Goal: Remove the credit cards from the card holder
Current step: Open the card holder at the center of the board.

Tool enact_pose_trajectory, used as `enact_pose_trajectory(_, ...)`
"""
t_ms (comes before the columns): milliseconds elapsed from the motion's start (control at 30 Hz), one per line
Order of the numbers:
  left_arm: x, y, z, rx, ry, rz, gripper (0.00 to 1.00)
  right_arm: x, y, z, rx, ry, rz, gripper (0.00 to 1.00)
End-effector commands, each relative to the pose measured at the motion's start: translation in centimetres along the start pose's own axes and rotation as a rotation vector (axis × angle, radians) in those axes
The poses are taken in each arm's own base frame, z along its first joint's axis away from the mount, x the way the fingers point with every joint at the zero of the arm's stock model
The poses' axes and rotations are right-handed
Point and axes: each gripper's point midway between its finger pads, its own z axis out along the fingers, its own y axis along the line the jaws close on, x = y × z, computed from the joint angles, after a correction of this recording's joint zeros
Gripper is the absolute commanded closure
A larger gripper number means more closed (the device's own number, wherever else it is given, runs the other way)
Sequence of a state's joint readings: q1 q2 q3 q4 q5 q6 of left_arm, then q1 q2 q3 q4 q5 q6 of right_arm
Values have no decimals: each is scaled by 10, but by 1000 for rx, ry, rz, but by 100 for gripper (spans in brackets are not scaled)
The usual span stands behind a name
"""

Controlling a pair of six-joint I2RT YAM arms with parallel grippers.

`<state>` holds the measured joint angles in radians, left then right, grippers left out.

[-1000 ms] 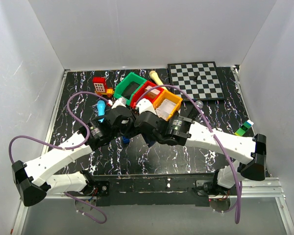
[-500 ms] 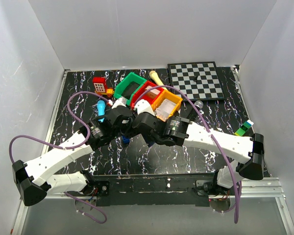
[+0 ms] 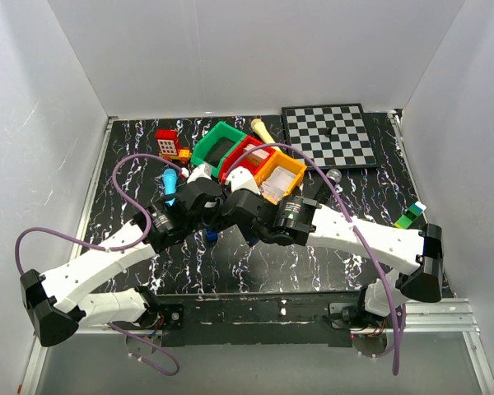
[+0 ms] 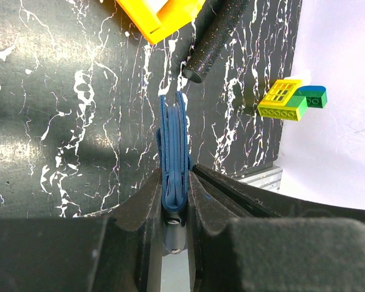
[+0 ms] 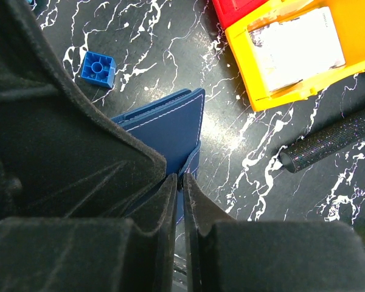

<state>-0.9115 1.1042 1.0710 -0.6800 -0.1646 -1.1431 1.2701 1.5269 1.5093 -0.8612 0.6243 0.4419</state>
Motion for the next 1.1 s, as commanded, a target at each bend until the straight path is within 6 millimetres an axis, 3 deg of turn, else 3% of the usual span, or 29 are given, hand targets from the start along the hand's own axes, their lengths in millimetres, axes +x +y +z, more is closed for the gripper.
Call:
enact_pose_trajectory(0, -13, -42, -34, 194, -24, -50, 100, 22, -22, 11, 109, 80, -52, 89)
enact_pose_trajectory(167, -12, -36, -31, 178, -34, -50, 100, 21, -22, 5, 85, 67, -31, 99)
enact_pose_trajectory(433, -11, -29, -25, 154, -38, -50, 100, 23, -20, -2, 7, 38, 17, 99)
enact_pose_trajectory(1067, -9, -18, -23, 134, -49, -31, 100, 23, -38, -10, -58, 14, 164, 99)
